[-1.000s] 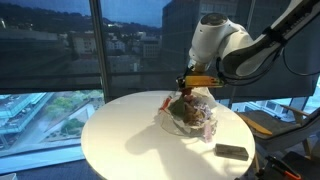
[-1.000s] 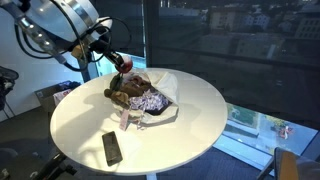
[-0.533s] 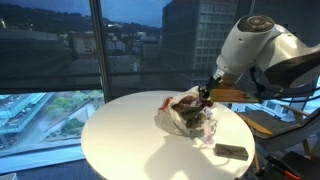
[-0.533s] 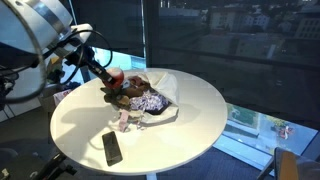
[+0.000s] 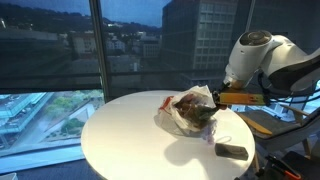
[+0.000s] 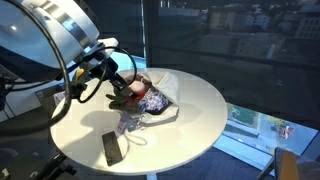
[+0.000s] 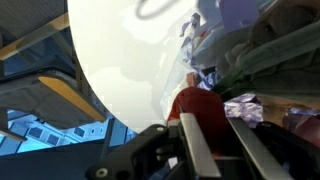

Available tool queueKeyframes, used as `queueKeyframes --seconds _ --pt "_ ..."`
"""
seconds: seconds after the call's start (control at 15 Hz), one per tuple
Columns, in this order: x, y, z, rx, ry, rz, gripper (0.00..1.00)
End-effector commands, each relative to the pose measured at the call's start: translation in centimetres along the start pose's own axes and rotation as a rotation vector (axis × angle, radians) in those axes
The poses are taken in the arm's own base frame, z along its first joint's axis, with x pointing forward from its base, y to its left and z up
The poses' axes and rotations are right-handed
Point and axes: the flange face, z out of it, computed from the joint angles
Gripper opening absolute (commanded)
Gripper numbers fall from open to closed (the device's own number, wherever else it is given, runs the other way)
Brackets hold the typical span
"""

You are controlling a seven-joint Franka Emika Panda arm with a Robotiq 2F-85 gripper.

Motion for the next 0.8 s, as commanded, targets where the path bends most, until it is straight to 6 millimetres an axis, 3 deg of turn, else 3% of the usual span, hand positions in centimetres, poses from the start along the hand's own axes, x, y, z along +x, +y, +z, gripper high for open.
queueKeyframes --seconds 0.0,0.33,0.73 --pt "1.9 0.1 1.5 0.04 0.008 0.002 0.08" --pt "4.5 -2.2 2.5 0.203 0.027 -0.057 0.09" --pt "7.2 -4.7 5.7 0.344 -0.036 -0.072 0.09"
